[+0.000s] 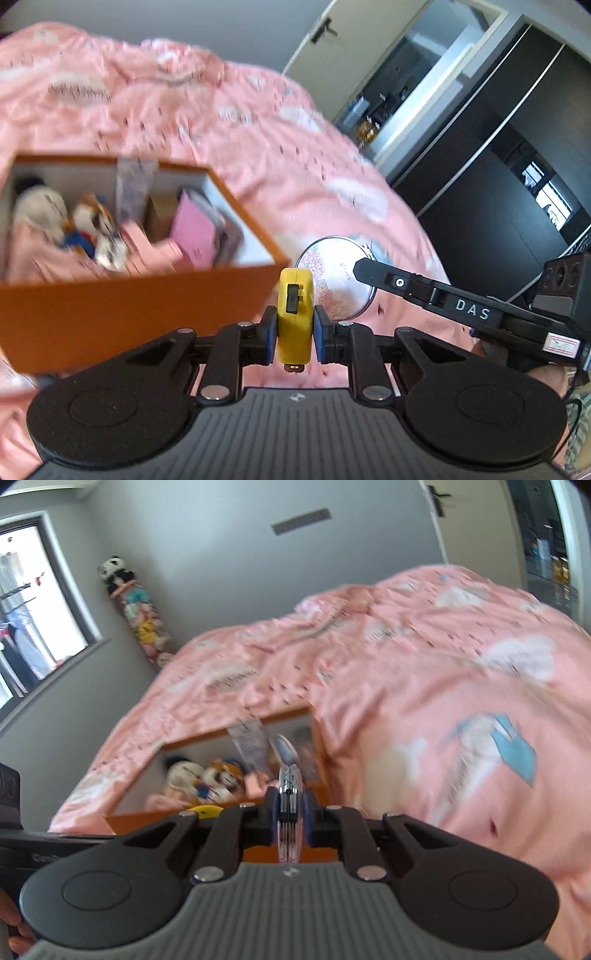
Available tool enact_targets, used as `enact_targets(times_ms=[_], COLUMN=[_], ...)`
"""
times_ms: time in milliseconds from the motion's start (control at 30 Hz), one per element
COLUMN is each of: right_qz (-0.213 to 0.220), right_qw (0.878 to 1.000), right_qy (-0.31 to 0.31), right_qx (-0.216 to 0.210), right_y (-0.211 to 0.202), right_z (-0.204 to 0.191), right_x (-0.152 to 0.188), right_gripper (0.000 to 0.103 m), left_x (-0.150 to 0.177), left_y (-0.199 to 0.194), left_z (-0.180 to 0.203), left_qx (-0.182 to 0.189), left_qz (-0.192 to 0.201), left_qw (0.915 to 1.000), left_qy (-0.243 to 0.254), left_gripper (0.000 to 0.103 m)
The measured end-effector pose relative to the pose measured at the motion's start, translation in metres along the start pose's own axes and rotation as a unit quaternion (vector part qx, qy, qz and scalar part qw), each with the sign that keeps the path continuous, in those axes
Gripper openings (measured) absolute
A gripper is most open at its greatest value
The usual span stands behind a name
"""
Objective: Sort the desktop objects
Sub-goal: 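Carry the tape measure and mirror over the orange box, then lower the tape measure and mirror into the box and open both tools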
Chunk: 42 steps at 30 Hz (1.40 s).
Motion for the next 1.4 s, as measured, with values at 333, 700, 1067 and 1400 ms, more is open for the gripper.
enact_targets(times_ms=[333, 700, 1067, 1400], right_qz=[-0.038, -0.142, -0.213, -0.242], right_qw=[0.997, 0.989, 0.972, 0.965], right_qy=[-0.027, -0.046, -0.095, -0.093], right_qx=[-0.054, 0.002, 0.034, 0.039], right_y=[0.08, 0.168, 0.198, 0.209], right_z=[-0.031, 0.0, 0.01, 0.014], right_x=[-0.036, -0.007, 0.009, 0.02], right_gripper=[0.014, 0.014, 0.014, 0.014], left_x=[-0.074, -0.065, -0.048, -0.036], left_y=[-0.013, 0.081, 0.114, 0.131], left_z=[-0.054, -0.086, -0.095, -0.107], left_qx=[-0.044, -0.077, -0.131, -0.161], left_qz=[0.02, -0.065, -0.132, -0.177], left_qw=[0.998, 0.9928, 0.9812, 0.9687], left_qy=[-0.04, -0.064, -0.052, -0.067], left_gripper=[0.022, 0.022, 0.022, 0.022])
Point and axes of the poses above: each gripper's, at about its wrist camera, not at the fingertips, and y roughly the way its jaws point, z to its right, x to its underside, the point moved 8 cm from there along y, roughly the way its jaws point, and after that the axes turned 12 degrees about -x, right-handed, at the moved point
